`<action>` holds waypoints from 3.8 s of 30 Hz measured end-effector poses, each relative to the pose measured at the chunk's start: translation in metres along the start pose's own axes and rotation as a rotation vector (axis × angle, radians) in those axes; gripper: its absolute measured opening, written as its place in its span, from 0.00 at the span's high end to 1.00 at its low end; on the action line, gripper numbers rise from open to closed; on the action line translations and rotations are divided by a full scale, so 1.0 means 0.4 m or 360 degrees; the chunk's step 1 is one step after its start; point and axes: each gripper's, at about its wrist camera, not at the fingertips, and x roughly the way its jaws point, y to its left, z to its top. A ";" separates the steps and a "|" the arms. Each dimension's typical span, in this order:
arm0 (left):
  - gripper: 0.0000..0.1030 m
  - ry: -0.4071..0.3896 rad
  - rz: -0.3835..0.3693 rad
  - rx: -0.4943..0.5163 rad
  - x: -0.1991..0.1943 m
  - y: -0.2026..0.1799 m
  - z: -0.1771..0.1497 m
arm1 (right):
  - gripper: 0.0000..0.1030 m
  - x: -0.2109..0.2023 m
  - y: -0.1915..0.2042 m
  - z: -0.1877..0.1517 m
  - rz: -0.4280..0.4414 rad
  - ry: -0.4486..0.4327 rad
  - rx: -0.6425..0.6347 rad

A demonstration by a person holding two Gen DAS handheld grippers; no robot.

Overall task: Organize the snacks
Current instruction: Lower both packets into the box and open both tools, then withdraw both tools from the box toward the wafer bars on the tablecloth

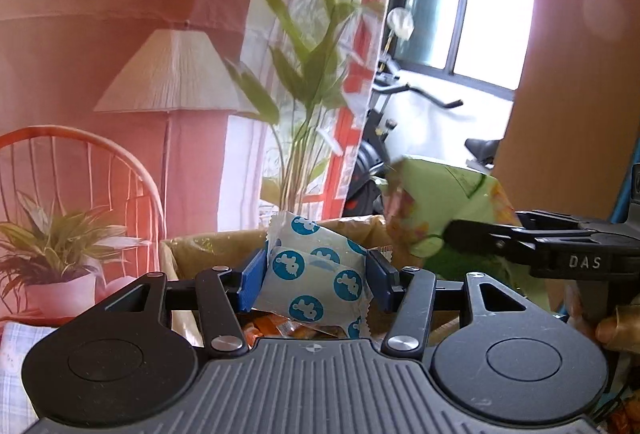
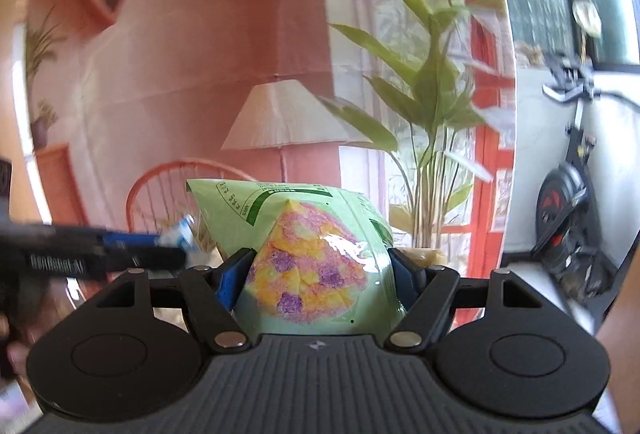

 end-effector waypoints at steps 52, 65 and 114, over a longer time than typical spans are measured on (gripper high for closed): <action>0.26 0.0138 0.0074 -0.0027 0.086 0.085 -0.029 | 0.65 0.400 -0.080 -0.044 -0.0259 0.0797 0.0311; 0.26 0.0126 0.0072 -0.0009 0.057 0.081 -0.038 | 0.60 0.356 -0.082 -0.054 -0.0426 0.0817 0.0299; 0.17 0.0500 -0.0126 0.0037 0.101 -0.110 -0.467 | 0.40 -0.094 -0.184 -0.690 -0.0258 0.0642 0.0017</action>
